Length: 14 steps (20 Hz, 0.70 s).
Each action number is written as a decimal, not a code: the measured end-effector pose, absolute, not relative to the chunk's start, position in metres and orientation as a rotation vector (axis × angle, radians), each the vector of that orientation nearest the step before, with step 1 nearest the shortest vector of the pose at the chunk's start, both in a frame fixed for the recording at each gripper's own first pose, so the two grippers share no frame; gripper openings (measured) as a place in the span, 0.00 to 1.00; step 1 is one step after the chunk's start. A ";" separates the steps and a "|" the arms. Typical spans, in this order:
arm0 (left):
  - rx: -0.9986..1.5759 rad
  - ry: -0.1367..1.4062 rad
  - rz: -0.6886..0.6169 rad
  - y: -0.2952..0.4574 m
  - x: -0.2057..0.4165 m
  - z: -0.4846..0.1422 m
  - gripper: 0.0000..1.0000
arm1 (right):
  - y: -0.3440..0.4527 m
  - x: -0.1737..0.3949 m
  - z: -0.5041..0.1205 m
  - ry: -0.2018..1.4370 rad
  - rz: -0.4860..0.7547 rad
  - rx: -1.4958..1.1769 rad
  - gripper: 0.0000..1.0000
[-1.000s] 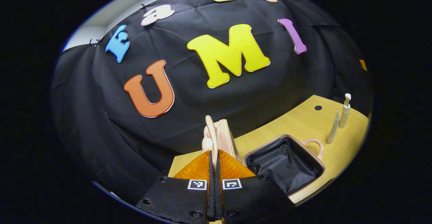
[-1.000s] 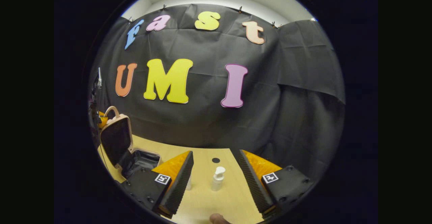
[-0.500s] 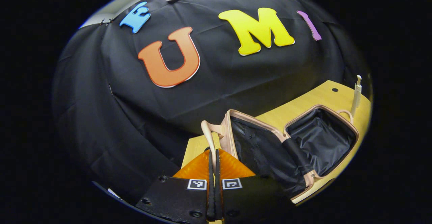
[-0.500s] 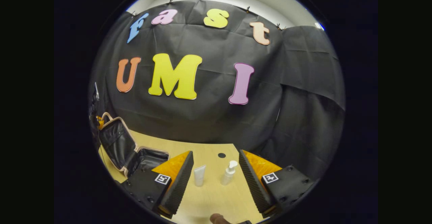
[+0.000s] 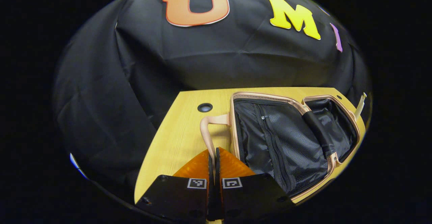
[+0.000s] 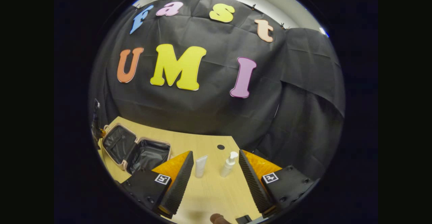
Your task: First open the suitcase, pack the skin care products into it, and then close the suitcase.
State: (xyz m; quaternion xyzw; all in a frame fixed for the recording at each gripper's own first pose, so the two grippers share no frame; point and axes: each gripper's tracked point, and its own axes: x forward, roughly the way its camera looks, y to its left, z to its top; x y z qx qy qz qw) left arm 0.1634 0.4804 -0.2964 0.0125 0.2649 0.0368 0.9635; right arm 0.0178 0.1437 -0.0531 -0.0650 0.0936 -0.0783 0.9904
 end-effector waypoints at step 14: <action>-0.066 0.523 0.086 0.475 0.133 -0.281 0.81 | 0.131 0.012 -0.073 0.210 -0.157 -0.123 0.80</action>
